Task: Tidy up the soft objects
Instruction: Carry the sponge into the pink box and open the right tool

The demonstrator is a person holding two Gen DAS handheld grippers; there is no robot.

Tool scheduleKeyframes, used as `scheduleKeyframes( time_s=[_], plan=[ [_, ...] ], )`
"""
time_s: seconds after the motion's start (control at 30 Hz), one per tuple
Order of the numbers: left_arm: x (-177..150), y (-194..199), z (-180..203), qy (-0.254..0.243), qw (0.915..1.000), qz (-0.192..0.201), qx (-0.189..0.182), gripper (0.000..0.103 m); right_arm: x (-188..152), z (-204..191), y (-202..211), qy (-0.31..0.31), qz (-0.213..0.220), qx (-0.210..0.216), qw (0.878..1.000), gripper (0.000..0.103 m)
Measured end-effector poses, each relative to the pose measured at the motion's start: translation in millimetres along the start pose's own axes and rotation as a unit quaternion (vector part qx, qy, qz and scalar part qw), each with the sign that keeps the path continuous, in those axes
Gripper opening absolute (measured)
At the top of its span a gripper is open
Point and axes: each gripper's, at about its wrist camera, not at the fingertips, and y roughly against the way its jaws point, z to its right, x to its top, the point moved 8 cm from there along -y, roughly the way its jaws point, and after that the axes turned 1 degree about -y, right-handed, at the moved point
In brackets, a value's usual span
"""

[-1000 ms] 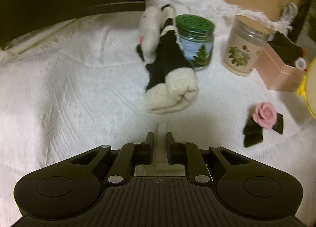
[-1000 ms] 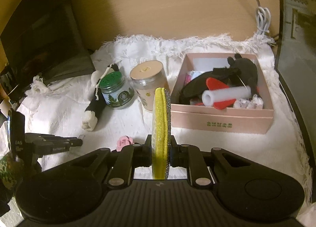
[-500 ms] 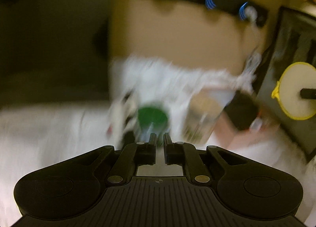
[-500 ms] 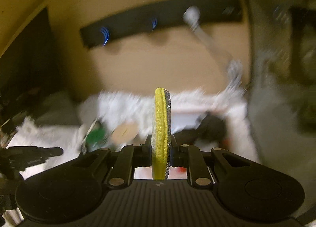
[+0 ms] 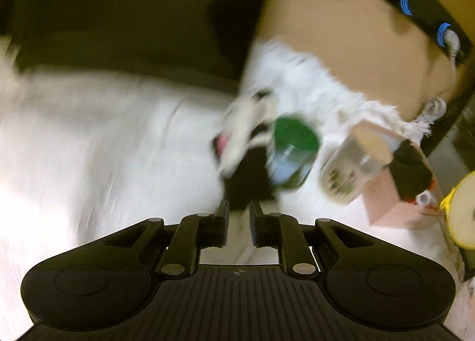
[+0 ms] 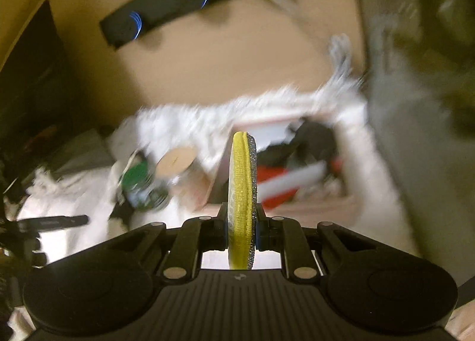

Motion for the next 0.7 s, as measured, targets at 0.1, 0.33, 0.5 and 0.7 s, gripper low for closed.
scheduleKeyframes(
  time_s=[0.1, 0.33, 0.5, 0.7],
  plan=[
    [-22, -5, 9, -0.060, 0.9978, -0.005, -0.028, 0.016, -20, -16, -18, -0.017, -0.042, 0.044, 0.998, 0.015],
    [-42, -36, 45, -0.272, 0.9608, -0.038, -0.037, 0.019, -58, -37, -44, -0.042, -0.115, 0.083, 0.989, 0.015],
    [-53, -55, 37, -0.342, 0.9349, -0.091, -0.024, 0.022, -77, -35, -47, -0.029, -0.127, 0.045, 0.990, 0.015],
    [-47, -62, 36, -0.345, 0.9292, -0.123, -0.050, 0.022, -97, -16, -49, -0.038, -0.143, 0.005, 0.989, 0.018]
  ],
)
